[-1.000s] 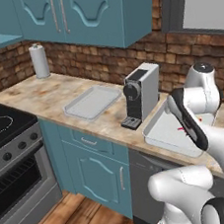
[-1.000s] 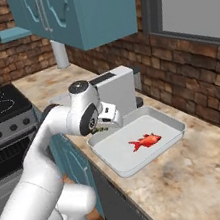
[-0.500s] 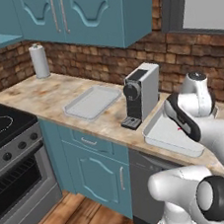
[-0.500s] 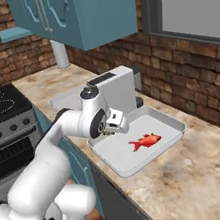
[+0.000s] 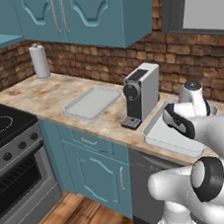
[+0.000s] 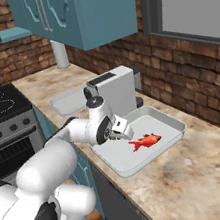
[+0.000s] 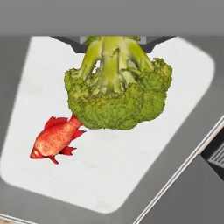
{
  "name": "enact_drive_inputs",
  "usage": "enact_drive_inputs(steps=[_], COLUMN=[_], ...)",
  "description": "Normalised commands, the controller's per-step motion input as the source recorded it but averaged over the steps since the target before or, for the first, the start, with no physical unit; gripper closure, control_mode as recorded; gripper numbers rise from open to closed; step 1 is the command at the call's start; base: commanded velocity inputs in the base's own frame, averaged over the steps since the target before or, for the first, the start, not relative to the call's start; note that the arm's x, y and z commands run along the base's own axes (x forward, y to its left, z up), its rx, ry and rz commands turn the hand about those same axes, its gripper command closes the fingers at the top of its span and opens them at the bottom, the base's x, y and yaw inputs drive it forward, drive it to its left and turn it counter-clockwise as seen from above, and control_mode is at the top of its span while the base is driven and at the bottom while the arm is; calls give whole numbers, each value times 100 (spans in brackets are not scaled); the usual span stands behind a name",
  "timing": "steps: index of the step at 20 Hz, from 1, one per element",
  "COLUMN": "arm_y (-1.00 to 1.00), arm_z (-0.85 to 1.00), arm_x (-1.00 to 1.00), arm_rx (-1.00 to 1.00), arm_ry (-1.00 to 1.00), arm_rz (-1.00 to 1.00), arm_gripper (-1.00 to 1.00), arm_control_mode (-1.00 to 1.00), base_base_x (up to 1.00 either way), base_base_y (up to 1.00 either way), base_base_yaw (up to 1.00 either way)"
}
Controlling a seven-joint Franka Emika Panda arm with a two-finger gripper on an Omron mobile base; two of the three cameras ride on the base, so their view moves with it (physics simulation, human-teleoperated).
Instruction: Place one broccoli and one fish in each tupperware on the nearby counter, to pack two identical lunches.
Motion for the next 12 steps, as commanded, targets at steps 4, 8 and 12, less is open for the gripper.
enact_drive_inputs(steps=[4,8,12], arm_y=[-13,-18,-18], arm_z=[-31,-30,-24], arm_x=[25,28,38], arm_rx=[1,2,2], arm_ry=[0,0,0], arm_rz=[-5,-4,-5], arm_gripper=[100,100,100], arm_control_mode=[-100,-100,-100], base_base_x=[0,0,0], base_base_y=[0,0,0], base_base_yaw=[0,0,0])
